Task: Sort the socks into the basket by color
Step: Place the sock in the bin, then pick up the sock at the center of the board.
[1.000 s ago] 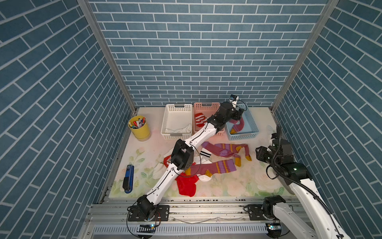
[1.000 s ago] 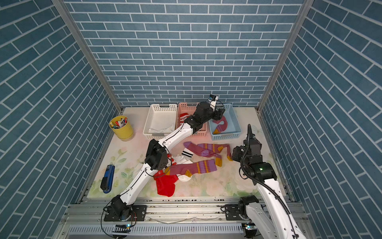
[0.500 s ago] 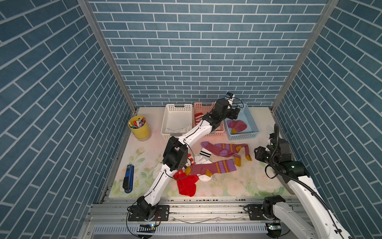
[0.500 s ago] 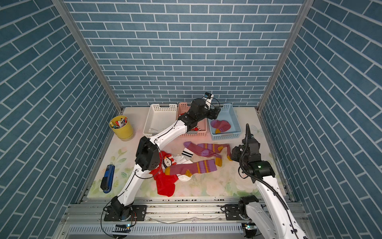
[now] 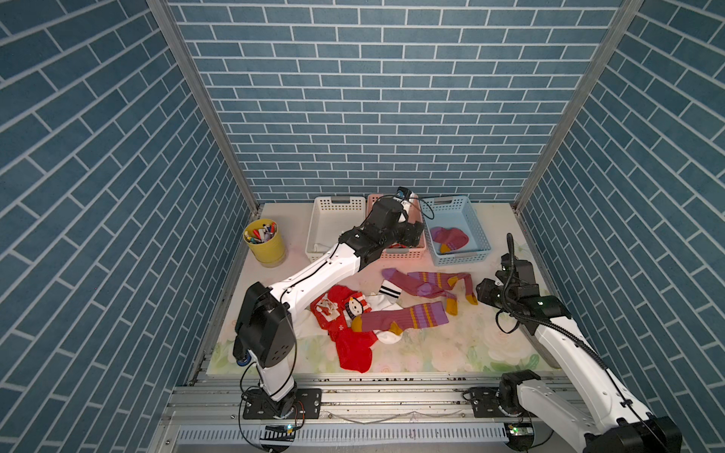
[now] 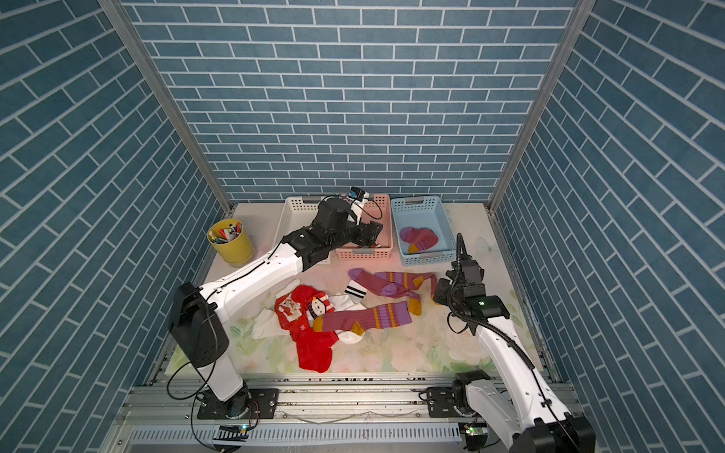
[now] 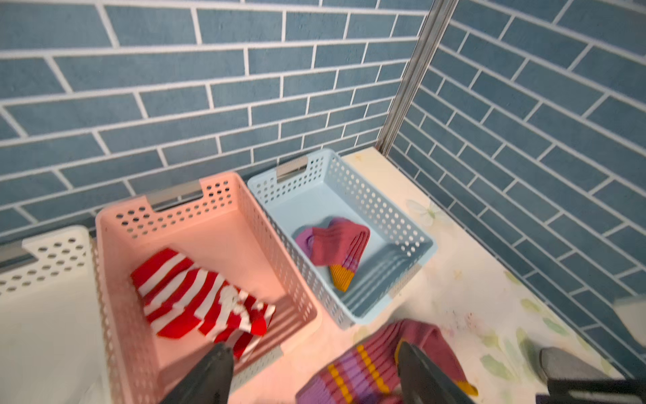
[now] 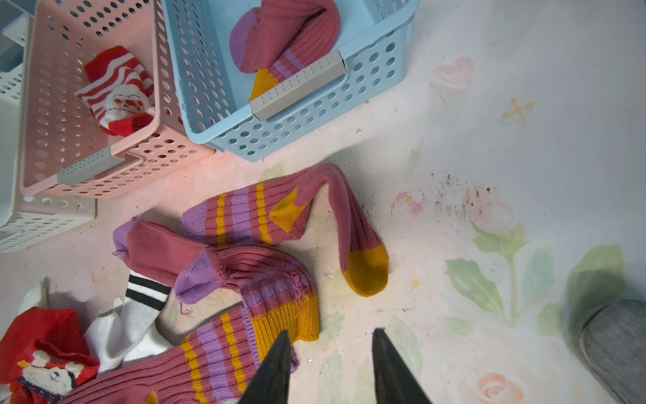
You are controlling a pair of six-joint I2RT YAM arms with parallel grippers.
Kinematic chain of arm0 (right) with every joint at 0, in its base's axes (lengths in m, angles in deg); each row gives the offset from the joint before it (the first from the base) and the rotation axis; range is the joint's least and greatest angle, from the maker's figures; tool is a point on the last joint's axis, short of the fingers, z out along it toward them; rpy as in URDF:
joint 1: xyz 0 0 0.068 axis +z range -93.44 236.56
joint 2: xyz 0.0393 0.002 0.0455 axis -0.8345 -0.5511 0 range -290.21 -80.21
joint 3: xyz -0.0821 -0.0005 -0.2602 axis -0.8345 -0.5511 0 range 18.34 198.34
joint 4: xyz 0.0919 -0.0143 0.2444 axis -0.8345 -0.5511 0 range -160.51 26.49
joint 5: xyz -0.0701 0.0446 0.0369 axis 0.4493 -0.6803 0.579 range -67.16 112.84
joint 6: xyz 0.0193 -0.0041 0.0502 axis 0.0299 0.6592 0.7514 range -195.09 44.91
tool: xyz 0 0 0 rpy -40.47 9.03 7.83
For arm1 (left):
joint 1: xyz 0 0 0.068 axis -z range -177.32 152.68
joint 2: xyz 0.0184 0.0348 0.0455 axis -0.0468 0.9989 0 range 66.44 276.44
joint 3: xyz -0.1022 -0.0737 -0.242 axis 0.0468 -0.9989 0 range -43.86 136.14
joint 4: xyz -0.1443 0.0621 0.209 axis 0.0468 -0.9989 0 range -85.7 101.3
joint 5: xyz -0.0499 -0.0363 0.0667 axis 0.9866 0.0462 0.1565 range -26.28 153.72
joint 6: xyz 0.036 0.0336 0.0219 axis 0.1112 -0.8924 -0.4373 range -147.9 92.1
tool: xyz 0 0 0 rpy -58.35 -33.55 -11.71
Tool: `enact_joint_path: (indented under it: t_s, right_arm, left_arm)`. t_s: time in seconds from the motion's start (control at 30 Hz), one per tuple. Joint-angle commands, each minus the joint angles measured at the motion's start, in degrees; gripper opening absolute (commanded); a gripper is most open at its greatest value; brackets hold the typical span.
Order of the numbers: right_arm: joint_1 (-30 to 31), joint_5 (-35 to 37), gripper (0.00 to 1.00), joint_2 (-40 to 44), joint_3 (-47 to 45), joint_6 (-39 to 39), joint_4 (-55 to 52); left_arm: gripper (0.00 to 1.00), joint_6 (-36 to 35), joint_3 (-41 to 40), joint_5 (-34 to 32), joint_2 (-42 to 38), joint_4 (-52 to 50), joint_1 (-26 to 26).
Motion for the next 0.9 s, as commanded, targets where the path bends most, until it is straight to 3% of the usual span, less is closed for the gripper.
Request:
enact_joint_path:
  t_s: [0.0,0.2,0.43,0.63,0.87]
  right_arm:
    - [0.1,-1.4,0.41,-2.0,-1.1,1.3,2.5]
    - [2.3,-3.9,0.41,-7.4,-0.4,0.3,4.1]
    - [8.9,-3.1,0.52,-12.0,1.0,-0.2,4.6]
    - [12.8,-1.9,0.54,-18.3,2.6,0.2,6.8]
    - [13.2,0.1,0.54,-23.3,4.9,0.4,7.8]
  left_arm:
    - [0.81,1.1,-9.2,-0.6,-5.0,0.1,-0.1]
    - [0.79,4.2,-20.5,-2.2,-11.1,-0.1,-0.1]
    - [0.78,8.3,-30.2,-7.9,-16.2,1.3,-0.1]
    - [0.77,9.2,-31.7,-7.8,-15.8,0.5,-0.1]
    - [0.77,9.2,-32.7,-8.5,-17.0,-0.2,-0.1]
